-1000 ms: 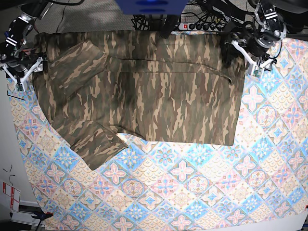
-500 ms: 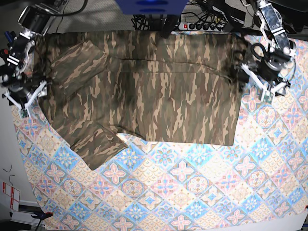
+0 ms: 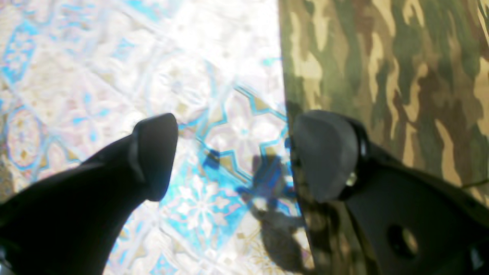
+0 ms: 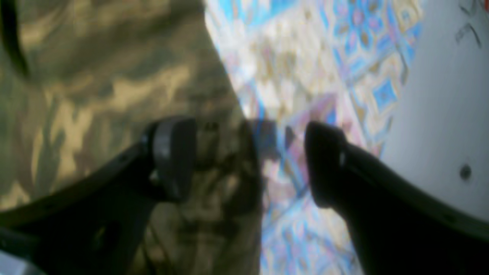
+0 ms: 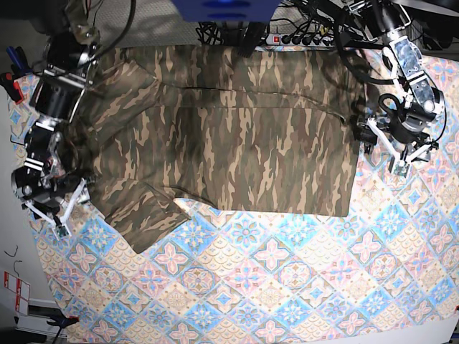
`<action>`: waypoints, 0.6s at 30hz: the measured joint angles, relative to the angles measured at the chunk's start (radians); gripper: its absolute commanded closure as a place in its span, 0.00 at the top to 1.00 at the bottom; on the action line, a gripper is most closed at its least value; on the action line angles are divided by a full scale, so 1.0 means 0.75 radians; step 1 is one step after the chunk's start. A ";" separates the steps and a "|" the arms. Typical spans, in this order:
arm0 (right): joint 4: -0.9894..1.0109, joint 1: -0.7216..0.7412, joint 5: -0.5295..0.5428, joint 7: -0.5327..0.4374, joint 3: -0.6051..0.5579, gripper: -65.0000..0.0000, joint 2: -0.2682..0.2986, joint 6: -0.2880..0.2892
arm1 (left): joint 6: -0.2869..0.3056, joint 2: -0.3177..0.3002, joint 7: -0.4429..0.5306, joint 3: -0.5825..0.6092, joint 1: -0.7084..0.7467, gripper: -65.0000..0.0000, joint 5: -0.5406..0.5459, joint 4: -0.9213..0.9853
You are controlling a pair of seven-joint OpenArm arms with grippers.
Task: Fold the T-shirt properly
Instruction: 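Release the shirt and move both grippers along its sides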
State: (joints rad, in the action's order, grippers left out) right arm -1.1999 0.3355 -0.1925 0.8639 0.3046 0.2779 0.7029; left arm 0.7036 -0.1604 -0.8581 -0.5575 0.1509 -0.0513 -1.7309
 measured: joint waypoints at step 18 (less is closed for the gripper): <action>0.839 0.369 -0.019 -0.497 -0.213 0.68 -0.004 -0.020 | 0.000 0.003 -0.004 -0.004 0.002 0.79 -0.003 0.002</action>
State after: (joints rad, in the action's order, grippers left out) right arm -0.5705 0.6121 -0.2066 0.4911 0.1448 0.2752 0.6876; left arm 0.7036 -0.1585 -0.8608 -0.5606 0.1524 -0.0536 -1.7294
